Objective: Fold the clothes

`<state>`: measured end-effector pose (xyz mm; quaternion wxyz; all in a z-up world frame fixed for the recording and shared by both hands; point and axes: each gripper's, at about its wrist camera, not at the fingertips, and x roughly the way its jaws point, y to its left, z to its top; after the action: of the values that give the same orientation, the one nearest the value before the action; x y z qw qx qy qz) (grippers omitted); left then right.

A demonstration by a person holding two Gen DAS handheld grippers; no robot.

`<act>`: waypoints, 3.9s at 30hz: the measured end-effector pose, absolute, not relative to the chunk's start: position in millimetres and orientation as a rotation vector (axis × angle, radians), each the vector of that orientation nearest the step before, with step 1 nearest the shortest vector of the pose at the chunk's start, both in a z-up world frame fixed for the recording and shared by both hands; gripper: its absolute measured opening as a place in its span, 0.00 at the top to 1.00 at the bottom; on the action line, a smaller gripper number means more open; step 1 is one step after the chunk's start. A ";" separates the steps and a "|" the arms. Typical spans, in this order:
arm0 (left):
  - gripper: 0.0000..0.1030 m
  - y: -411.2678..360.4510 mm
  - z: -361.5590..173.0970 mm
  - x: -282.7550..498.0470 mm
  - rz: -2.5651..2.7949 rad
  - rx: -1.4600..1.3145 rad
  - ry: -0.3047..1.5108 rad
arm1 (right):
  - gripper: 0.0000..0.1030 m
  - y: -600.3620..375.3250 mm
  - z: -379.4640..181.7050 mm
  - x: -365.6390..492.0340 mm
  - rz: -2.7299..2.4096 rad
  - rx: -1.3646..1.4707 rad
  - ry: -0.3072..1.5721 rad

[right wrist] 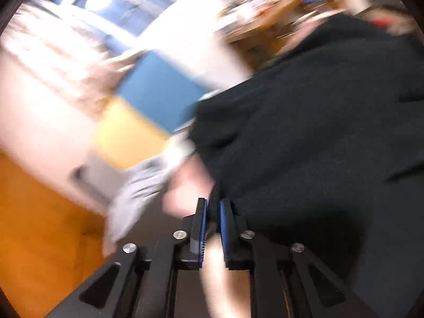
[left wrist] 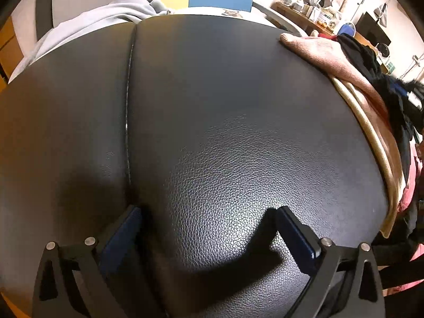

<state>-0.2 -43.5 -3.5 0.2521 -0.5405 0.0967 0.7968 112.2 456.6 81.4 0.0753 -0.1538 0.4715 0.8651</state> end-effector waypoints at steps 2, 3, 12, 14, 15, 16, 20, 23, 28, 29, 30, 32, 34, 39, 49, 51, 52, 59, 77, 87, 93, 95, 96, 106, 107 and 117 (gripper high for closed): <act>0.02 -37.5 1.7 3.1 2.150 -1.458 0.238 | 0.94 418.5 78.3 91.0 2.729 -0.457 1.476; 0.02 -30.9 8.4 2.4 2.129 -1.441 0.214 | 0.94 396.8 75.3 80.9 2.776 -0.480 1.473; 0.07 44.3 64.1 -15.5 1.890 -1.267 0.018 | 0.64 309.7 14.7 82.5 2.822 -0.877 1.125; 0.07 68.6 91.6 -23.4 1.786 -1.215 0.053 | 0.50 302.2 18.1 110.6 2.774 -0.894 1.061; 0.07 79.9 106.3 -26.6 1.736 -1.191 0.072 | 0.45 304.9 24.2 117.7 2.727 -0.890 1.048; 0.07 84.0 114.3 -23.5 1.678 -1.140 0.085 | 0.34 307.2 31.0 129.4 2.687 -0.883 1.034; 0.06 178.6 135.0 1.6 1.680 -1.004 0.167 | 0.27 317.7 62.0 209.2 2.573 -0.824 1.090; 0.07 239.7 145.6 16.3 1.643 -0.914 0.269 | 0.23 331.7 53.7 265.1 2.512 -0.702 1.132; 0.11 322.1 122.9 24.5 1.593 -0.826 0.424 | 0.19 356.2 42.8 327.7 2.422 -0.596 1.202; 0.16 333.1 116.9 23.2 1.584 -0.832 0.436 | 0.19 362.9 41.4 338.2 2.411 -0.586 1.212; 0.18 342.4 109.8 21.4 1.572 -0.849 0.439 | 0.19 369.7 40.0 348.7 2.401 -0.577 1.221; 0.23 357.1 100.3 20.4 1.580 -0.864 0.470 | 0.19 380.1 36.9 367.1 2.382 -0.561 1.221; 0.41 368.6 92.0 21.3 1.607 -0.856 0.506 | 0.19 393.2 36.5 386.3 2.368 -0.549 1.205; 0.93 378.5 71.0 10.0 1.504 -1.003 0.379 | 0.18 384.6 54.6 422.7 2.327 -0.566 1.172; 0.94 318.3 105.5 21.4 1.380 -0.929 0.100 | 0.15 377.4 123.7 472.0 2.305 -0.314 1.173; 0.94 303.3 112.7 25.9 1.377 -0.903 0.082 | 0.09 404.7 136.4 481.3 2.300 -0.200 1.188; 0.94 295.7 116.4 28.2 1.376 -0.890 0.073 | 0.06 419.5 142.4 476.3 2.298 -0.165 1.196; 0.94 247.5 123.8 43.7 1.395 -0.888 0.050 | 0.14 472.0 158.7 337.2 2.271 -0.224 1.374; 0.74 221.8 105.2 19.2 1.540 -0.906 0.129 | 0.28 360.2 146.1 371.1 2.111 -0.242 1.187; 0.69 279.0 83.4 -5.9 1.519 -0.922 0.182 | 0.52 433.5 150.6 375.8 2.107 -0.222 1.117; 0.63 319.1 66.5 -18.0 1.468 -0.952 0.195 | 0.52 475.3 130.3 391.9 2.087 -0.154 1.262; 0.63 329.0 62.4 -19.9 1.455 -0.955 0.197 | 0.52 479.5 123.9 395.3 2.093 -0.134 1.295; 0.63 331.6 61.2 -19.6 1.451 -0.952 0.196 | 0.52 479.1 121.5 394.9 2.105 -0.131 1.294; 0.63 352.7 42.8 -35.1 1.464 -1.087 0.117 | 0.63 473.4 111.8 344.3 2.194 -0.310 1.167; 0.67 354.2 44.8 -30.0 1.459 -1.075 0.127 | 0.62 474.1 113.0 339.5 2.196 -0.328 1.157; 0.94 342.3 65.9 -6.5 1.403 -1.065 0.102 | 0.16 467.6 121.0 302.0 2.304 -0.471 1.106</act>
<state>-6.5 342.3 65.9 0.6356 -0.4660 0.0448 0.6139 302.0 467.6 121.0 0.2680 -0.1747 0.4099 0.8542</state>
